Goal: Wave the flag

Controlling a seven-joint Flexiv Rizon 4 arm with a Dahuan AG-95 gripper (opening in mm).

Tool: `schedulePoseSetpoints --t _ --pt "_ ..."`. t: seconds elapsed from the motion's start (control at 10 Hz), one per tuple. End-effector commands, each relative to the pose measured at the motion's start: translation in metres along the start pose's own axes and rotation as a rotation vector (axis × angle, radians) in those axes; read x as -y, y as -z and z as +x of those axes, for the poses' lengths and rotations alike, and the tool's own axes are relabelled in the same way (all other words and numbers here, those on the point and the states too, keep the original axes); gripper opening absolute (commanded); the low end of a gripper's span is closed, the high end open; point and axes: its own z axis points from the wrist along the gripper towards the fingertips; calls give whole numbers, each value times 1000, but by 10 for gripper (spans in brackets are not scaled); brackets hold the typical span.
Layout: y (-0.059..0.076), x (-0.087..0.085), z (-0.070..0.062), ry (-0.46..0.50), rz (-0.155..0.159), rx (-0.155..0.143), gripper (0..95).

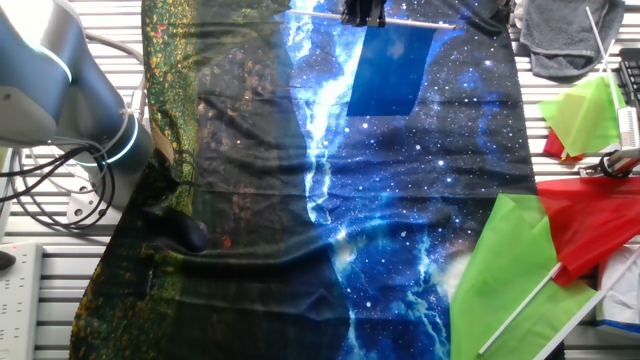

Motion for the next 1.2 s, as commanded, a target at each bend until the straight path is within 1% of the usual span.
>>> schedulePoseSetpoints --t 0.1,0.2,0.3,0.4,0.5,0.6,0.7,0.8,0.9,1.0,1.1,1.2 --pt "13 22 0 137 137 -10 0" --pt "20 40 2 190 188 -29 0" --pt "19 51 1 230 230 -43 0" --pt "16 61 -2 263 296 -73 0" --pt "15 65 -5 294 359 -98 0" --pt "14 71 -9 379 446 -144 0" --pt "13 75 -12 509 522 -184 0" --pt "12 78 -12 702 606 -165 0" --pt "11 78 -11 779 647 -146 0" --pt "11 78 -11 944 676 -130 0" --pt "11 78 -11 1008 699 -111 0" --pt "12 76 -9 987 688 -97 0"
